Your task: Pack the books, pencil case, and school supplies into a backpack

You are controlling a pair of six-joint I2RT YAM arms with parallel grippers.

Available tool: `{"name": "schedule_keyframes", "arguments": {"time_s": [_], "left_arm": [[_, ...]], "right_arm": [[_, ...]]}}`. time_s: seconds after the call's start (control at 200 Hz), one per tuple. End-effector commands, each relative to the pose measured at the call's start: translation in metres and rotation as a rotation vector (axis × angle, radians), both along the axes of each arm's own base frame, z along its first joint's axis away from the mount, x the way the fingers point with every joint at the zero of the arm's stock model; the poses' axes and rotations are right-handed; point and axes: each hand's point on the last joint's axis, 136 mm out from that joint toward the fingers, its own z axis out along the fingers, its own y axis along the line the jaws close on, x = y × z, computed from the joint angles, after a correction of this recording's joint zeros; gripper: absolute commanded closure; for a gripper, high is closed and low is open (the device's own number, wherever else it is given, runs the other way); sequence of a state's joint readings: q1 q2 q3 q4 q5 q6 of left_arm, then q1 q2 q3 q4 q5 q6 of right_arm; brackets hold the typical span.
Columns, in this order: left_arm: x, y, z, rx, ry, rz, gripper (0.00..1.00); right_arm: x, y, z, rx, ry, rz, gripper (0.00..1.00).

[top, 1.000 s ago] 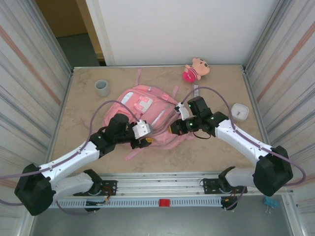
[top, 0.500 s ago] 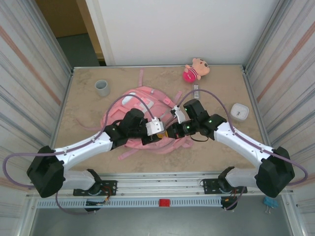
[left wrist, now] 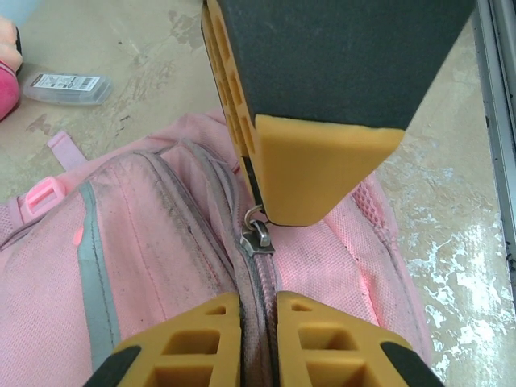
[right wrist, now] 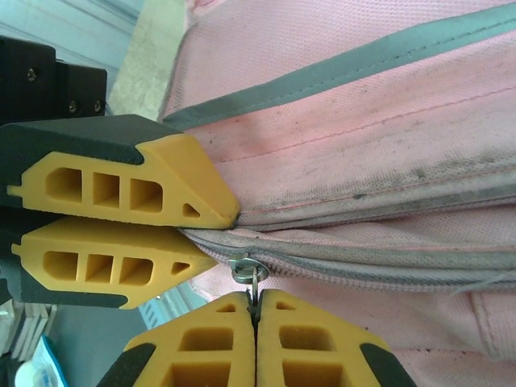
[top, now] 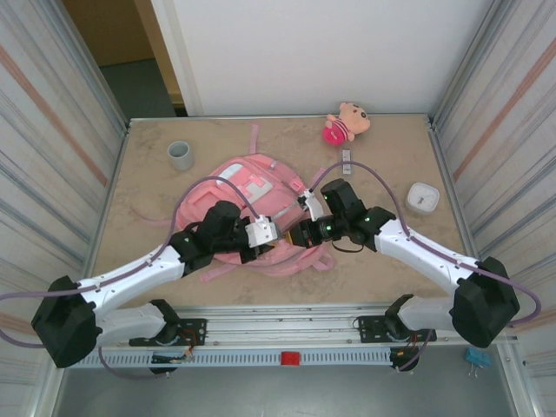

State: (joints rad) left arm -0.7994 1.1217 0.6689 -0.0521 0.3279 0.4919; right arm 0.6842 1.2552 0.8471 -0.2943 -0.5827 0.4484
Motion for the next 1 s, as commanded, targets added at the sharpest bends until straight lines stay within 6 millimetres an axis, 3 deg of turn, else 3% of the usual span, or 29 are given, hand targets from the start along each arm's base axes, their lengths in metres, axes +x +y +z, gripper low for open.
{"name": "schedule_keyframes", "arguments": {"time_s": [0.0,0.251,0.411,0.676,0.822,0.997], "left_arm": [[-0.006,-0.005,0.022,-0.086,-0.019,-0.035,0.91],[-0.008,-0.004,0.031,-0.111,-0.03,-0.041,0.91],[-0.006,-0.002,0.033,-0.122,-0.037,-0.027,0.91],[0.001,0.002,0.043,-0.178,-0.059,-0.003,0.92],[0.004,0.005,0.044,-0.187,-0.061,0.014,0.92],[0.004,0.004,0.044,-0.194,-0.056,0.009,0.92]], "right_arm": [[0.007,0.007,0.004,0.052,-0.021,-0.015,0.83],[0.01,0.007,-0.003,0.048,-0.015,-0.022,0.78],[0.005,0.011,-0.005,0.058,0.005,0.007,0.68],[0.0,0.011,-0.012,0.048,0.03,0.026,0.67],[-0.008,0.015,-0.005,0.087,0.041,0.067,0.76],[-0.009,0.017,-0.006,0.09,0.05,0.076,0.73]]}}
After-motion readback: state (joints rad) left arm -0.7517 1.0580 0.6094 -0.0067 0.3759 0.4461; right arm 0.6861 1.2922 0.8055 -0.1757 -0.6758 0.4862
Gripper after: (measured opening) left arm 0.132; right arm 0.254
